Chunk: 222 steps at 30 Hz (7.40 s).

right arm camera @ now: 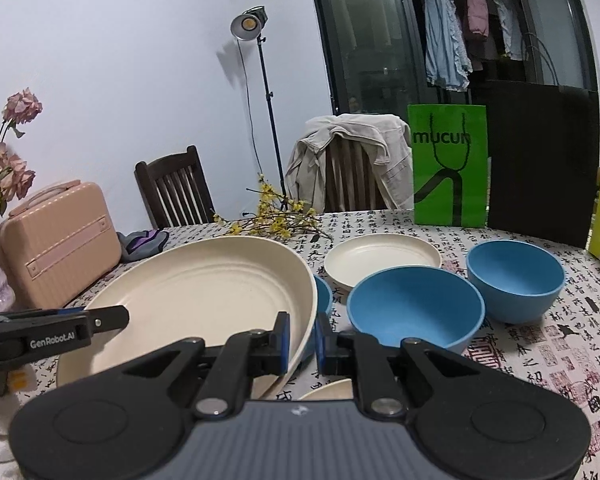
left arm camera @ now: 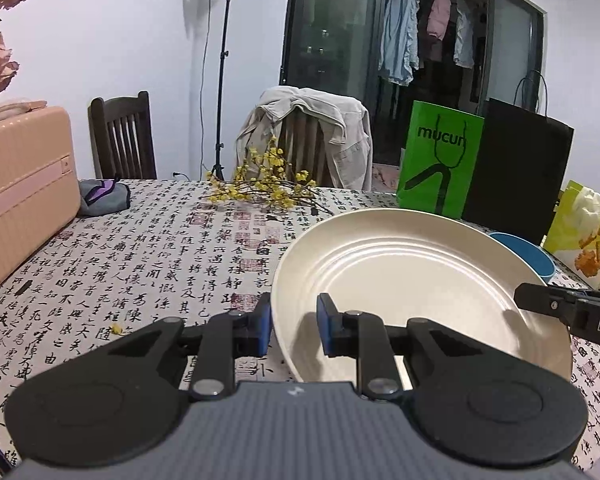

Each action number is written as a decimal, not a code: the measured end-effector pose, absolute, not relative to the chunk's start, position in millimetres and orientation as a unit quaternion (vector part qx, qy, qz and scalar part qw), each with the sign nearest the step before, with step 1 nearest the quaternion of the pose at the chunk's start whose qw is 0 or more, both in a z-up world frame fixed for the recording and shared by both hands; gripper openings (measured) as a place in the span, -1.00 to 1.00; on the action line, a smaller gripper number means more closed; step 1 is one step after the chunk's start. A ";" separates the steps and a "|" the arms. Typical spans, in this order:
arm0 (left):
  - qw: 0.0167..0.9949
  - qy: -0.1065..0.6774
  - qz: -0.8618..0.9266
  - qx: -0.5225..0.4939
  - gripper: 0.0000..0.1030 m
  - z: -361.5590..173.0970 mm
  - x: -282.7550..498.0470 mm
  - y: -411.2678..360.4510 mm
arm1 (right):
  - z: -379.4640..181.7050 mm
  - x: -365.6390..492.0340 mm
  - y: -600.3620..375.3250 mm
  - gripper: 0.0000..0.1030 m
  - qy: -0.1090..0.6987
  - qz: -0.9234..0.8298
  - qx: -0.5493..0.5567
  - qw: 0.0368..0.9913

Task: Organize plates and bowls
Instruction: 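Move both held cream plates forward past the blue bowls over the table, then lower the cream plates onto the table and open both grippers, then lift both open grippers away from the placed plates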

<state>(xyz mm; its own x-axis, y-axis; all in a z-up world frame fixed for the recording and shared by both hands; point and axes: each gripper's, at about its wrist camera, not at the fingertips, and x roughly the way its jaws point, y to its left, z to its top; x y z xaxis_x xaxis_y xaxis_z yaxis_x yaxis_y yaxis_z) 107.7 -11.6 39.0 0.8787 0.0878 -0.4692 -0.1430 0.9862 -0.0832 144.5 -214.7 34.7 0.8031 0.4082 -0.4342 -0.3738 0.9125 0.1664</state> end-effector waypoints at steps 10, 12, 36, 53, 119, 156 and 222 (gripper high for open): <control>0.971 0.229 0.045 -0.050 -0.57 34.9 102.8 -22.8 | 29.3 134.3 -227.5 -0.75 0.236 0.191 0.046 0.952; 0.972 0.227 0.043 -0.050 -0.57 34.3 101.9 -24.8 | 28.6 132.9 -229.0 -0.75 0.234 0.188 0.046 0.953; 0.970 0.238 -0.003 -0.051 -0.57 20.9 101.5 -51.3 | 10.7 108.6 -262.8 -0.75 0.232 0.155 0.066 0.958; 0.973 0.227 -0.019 -0.046 -0.57 19.9 96.6 -66.8 | 8.5 94.3 -278.4 -0.75 0.223 0.142 0.080 0.961; 0.959 0.280 -0.042 0.003 -0.57 -38.3 121.9 -118.6 | -53.3 104.0 -328.0 -0.75 0.280 0.107 0.111 0.947; 0.957 0.287 -0.031 0.041 -0.10 -65.5 136.2 -130.5 | -73.2 111.0 -313.5 -0.68 0.267 0.085 0.042 0.959; 0.982 0.168 -0.032 -0.075 1.00 -68.2 104.0 -78.3 | -89.2 132.1 -337.7 1.00 0.141 0.047 0.109 0.983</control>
<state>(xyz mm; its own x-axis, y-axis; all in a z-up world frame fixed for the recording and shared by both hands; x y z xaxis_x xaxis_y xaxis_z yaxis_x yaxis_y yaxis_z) 104.0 -78.3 -68.2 0.9416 -0.0870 -0.3252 0.0369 0.9869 -0.1573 132.1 -337.7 -89.2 0.9557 0.1226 -0.2675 -0.0609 0.9718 0.2279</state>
